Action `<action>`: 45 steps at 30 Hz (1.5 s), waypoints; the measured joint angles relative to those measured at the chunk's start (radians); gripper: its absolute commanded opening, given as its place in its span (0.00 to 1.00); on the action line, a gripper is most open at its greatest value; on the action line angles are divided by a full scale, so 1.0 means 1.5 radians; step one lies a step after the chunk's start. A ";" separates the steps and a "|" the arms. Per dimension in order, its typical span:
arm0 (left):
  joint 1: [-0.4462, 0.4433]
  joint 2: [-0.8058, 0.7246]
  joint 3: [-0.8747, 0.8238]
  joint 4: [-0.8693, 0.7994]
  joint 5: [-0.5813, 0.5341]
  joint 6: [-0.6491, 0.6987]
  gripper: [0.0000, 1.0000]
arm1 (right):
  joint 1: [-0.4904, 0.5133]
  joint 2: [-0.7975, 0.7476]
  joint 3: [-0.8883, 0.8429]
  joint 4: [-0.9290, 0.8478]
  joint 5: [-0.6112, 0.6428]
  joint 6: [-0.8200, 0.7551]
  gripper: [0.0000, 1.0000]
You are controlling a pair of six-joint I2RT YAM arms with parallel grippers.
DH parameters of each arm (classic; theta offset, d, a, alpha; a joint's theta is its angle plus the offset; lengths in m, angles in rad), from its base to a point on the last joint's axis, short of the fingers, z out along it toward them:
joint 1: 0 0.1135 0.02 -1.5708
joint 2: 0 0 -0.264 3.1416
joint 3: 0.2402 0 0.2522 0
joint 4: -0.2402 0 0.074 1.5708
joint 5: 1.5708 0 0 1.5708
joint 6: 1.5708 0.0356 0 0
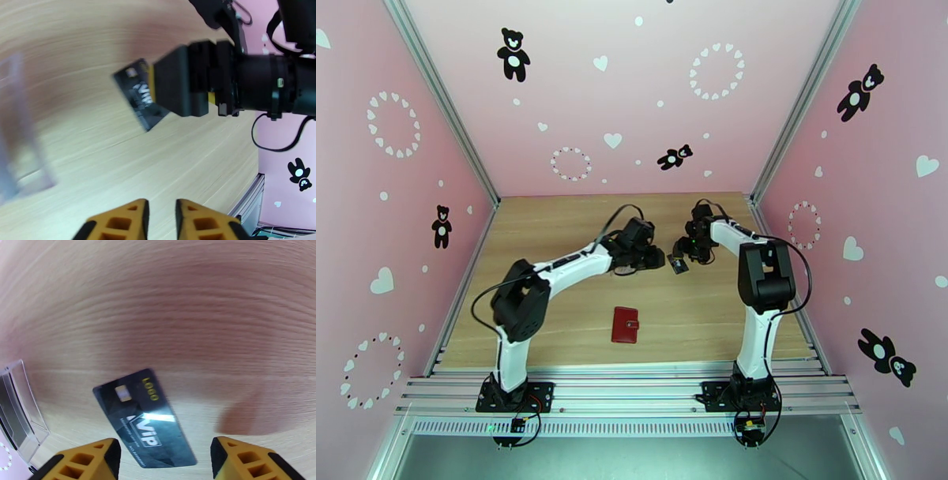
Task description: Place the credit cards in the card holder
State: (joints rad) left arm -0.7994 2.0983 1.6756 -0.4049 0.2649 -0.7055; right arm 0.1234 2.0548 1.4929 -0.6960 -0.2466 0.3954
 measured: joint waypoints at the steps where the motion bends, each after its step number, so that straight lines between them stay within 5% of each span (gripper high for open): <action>1: -0.004 0.027 0.027 -0.007 -0.003 -0.006 0.17 | -0.005 0.000 -0.001 0.001 -0.003 0.001 0.60; 13: -0.003 0.253 0.264 -0.144 -0.048 -0.057 0.11 | -0.017 0.006 -0.004 0.008 -0.038 0.010 0.45; 45: 0.017 0.347 0.431 -0.232 -0.042 -0.070 0.06 | -0.016 0.036 0.014 -0.006 -0.059 0.008 0.40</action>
State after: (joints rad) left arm -0.7734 2.6186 2.3215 -0.7525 0.2020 -0.8108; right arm 0.0994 2.1082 1.5139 -0.7048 -0.3355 0.4068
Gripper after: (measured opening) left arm 0.066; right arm 0.399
